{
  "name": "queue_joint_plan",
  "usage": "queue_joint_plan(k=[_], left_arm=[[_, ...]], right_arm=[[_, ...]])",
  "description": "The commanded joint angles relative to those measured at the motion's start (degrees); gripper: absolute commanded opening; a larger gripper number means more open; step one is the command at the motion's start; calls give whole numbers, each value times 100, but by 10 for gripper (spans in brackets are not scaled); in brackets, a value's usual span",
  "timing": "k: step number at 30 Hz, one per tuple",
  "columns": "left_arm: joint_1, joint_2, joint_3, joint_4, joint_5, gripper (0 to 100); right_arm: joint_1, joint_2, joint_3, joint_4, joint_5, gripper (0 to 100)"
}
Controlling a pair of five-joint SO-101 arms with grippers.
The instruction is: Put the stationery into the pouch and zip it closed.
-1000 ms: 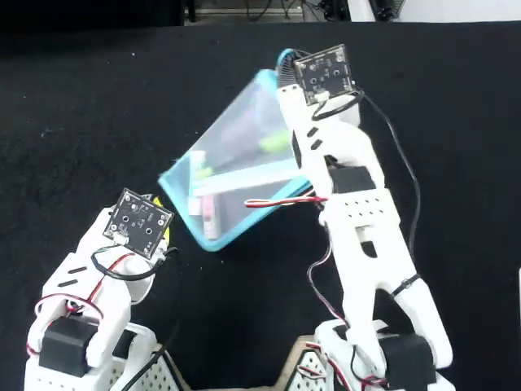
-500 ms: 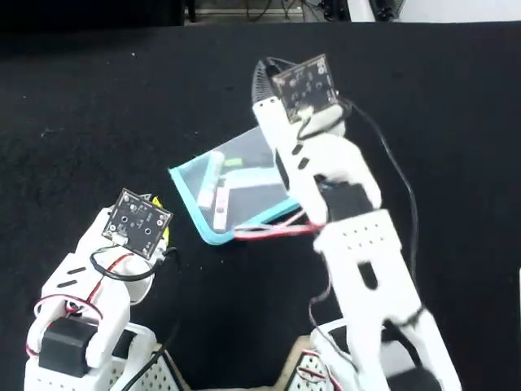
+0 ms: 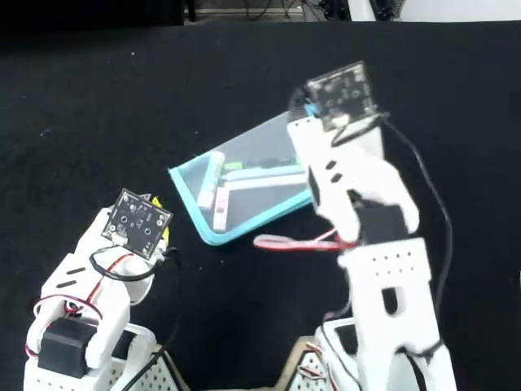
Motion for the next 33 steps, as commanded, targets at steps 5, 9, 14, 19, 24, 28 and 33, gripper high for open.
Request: queue_joint_plan(k=[5,9,14,19,24,28,33], left_arm=[[31,26,-92,26,0,30],[31,26,-92,26,0,30],[31,26,-92,26,0,30],[31,26,84,0,0,30],[31,26,119,-9,-9,30],[31,26,119,-18,-9,30],[31,26,110,-18,-9,30]], right_arm=[[484,2044,-884,0,-44,158],[519,3196,-1631,0,0,168],[527,4497,-2624,9,0,170],[695,5499,-3459,44,0,170],[958,6070,-3820,53,0,170],[1002,6211,-3846,387,387,170],[967,6246,-3846,527,949,170]])
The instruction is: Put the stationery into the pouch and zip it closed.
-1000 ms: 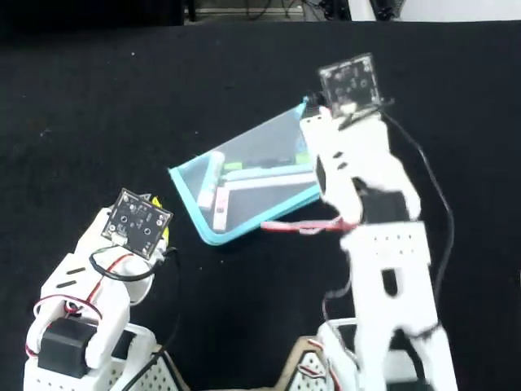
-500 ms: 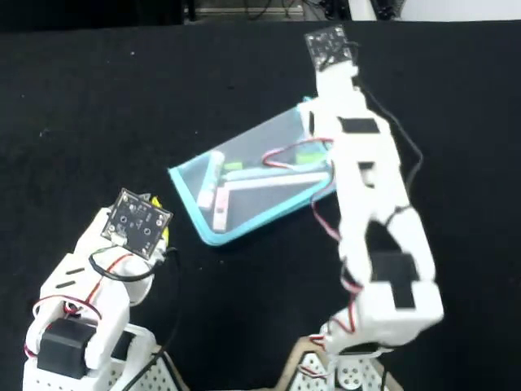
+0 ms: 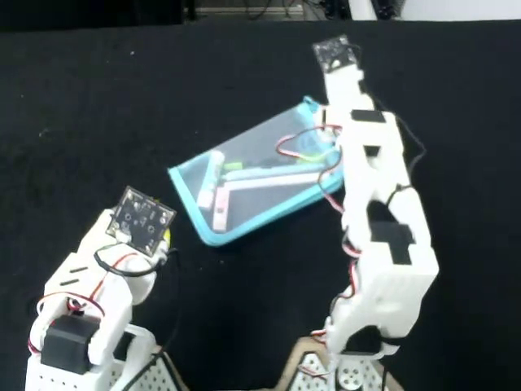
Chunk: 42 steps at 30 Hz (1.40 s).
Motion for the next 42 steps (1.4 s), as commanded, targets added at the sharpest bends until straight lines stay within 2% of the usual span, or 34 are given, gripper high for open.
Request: queue_joint_plan(k=[1,7,15,17,19,27,36,42], left_arm=[[31,18,-119,-18,-9,30],[31,18,-119,-18,-9,30],[31,18,-110,-18,-9,30],[31,18,-110,-18,-9,30],[31,18,-92,-18,-9,30],[31,18,-92,-18,-9,30],[31,18,-101,-18,-9,30],[31,18,-119,-18,-9,30]], right_arm=[[62,-31,-365,18,255,170],[9,40,-321,-360,255,170],[53,848,-716,-826,246,168],[70,901,-813,-800,229,120],[123,813,-892,-677,202,5],[105,-497,-910,264,-281,10],[70,-2211,-101,360,-281,10],[-580,-3934,655,774,-229,10]])
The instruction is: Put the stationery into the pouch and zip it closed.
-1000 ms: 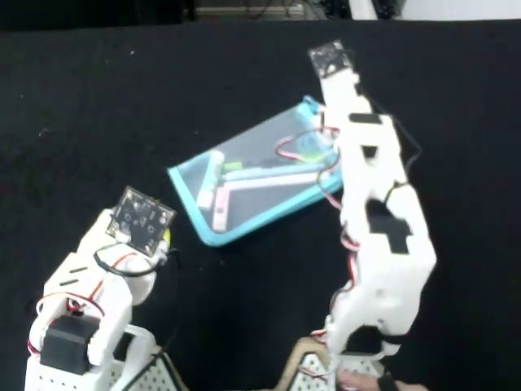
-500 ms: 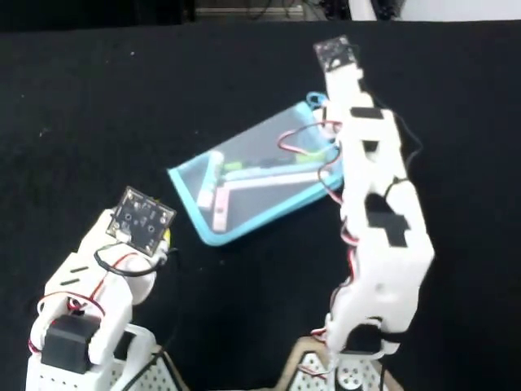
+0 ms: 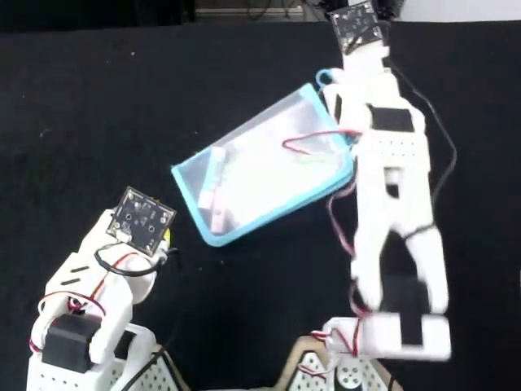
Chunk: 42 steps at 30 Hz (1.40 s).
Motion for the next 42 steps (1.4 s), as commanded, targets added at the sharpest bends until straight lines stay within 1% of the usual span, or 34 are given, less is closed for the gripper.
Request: queue_joint_plan(k=[1,6,9,15,19,23,27,30,32,34,37,40,42], left_arm=[[40,18,-119,-18,-9,30],[40,18,-101,-18,-9,30],[40,18,-127,-18,-9,30],[40,9,-136,-18,-9,30],[40,9,-136,-18,97,30],[40,-132,-356,35,695,30],[40,-730,-593,308,958,30],[40,-1266,-576,396,993,37],[40,-1222,-576,448,1002,85],[48,-1116,-567,484,1029,155],[48,-1204,-453,484,1380,236],[57,-1213,-426,484,1600,248],[277,-1213,-426,484,1618,246]], right_arm=[[-598,-1446,119,343,-9,10],[-1547,-2774,286,897,-9,10],[-2048,-3319,338,1020,-9,11],[-2734,-3758,321,1002,-18,11],[-2980,-3758,338,1002,-53,11],[-3297,-3758,312,1002,-62,11],[-3622,-3758,312,1002,-18,11],[-3684,-3758,365,862,-18,11],[-3684,-3758,479,598,-18,11],[-3684,-3758,611,273,-18,11],[-3684,-3758,778,-88,-18,11],[-3684,-3758,875,-220,-18,11],[-3684,-3758,884,-220,-18,11]])
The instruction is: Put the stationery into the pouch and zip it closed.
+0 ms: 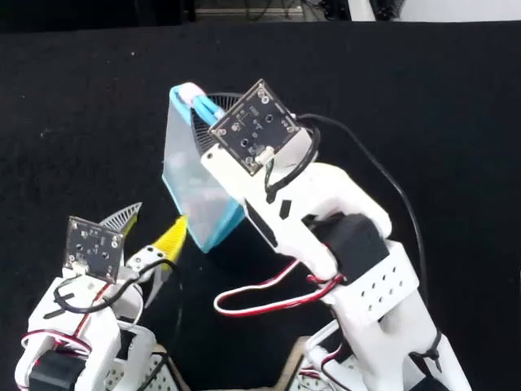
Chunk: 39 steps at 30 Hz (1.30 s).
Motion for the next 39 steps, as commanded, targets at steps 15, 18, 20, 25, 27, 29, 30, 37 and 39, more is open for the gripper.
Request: queue_joint_plan(k=[15,18,20,25,27,29,30,37,39], left_arm=[[1771,-35,1525,-1574,141,245],[1560,-26,1534,-1591,141,245],[1244,-26,1516,-1609,123,245],[505,-26,1446,-1635,105,245],[286,-26,1367,-1618,105,245],[92,-26,1288,-1600,105,245],[-4,-26,1244,-1600,105,245],[-620,-35,743,-1143,105,245],[-673,-35,488,-879,105,245]], right_arm=[[-70,-180,-13,-185,-9,11],[-70,-180,-13,-185,-9,11],[-70,-180,-13,-185,-9,11],[-70,-207,-13,-202,-9,11],[-70,-207,-31,-211,-9,11],[-70,-207,-40,-211,-9,11],[-70,-207,-40,-211,-9,11],[-88,-189,-40,-211,-9,11],[-88,-180,-40,-211,-9,11]])
